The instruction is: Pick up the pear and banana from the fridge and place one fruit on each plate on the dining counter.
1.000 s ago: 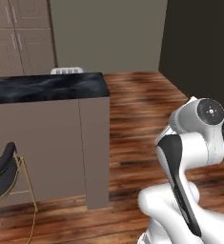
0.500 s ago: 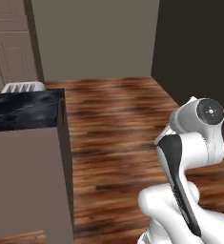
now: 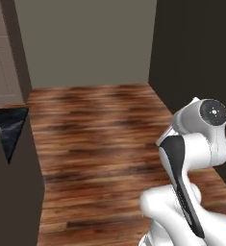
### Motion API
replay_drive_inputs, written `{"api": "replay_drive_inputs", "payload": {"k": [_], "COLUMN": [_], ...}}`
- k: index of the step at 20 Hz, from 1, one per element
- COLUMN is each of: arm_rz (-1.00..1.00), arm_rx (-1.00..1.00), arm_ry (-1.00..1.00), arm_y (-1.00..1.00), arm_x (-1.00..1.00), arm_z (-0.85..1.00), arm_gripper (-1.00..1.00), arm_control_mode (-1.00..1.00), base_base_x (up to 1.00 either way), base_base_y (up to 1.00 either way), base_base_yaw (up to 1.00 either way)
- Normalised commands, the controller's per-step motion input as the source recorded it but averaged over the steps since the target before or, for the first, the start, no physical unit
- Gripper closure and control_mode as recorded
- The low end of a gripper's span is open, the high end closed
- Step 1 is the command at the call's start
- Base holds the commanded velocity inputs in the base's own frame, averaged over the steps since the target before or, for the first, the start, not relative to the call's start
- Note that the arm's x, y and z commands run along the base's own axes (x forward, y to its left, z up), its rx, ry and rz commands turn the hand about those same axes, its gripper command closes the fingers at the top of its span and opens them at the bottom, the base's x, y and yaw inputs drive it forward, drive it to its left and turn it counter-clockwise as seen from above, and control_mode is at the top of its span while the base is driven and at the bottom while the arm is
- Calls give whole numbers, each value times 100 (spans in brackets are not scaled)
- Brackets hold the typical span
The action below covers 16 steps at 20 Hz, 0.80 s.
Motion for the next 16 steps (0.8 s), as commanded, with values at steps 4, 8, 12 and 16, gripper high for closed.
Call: {"api": "replay_drive_inputs", "payload": {"k": [4,8,12,16], "arm_rz": [0,0,0,0], "arm_rx": [0,0,0,0], "arm_ry": [0,0,0,0], "arm_y": [0,0,0,0], "arm_x": [0,0,0,0], "arm_z": [0,0,0,0], "arm_gripper": [-100,-100,-100,-100], "arm_control_mode": [100,100,100,100], "base_base_x": [100,100,100,100], "base_base_y": [-55,-43,-31,-23], "base_base_yaw": [19,26,30,33]}}
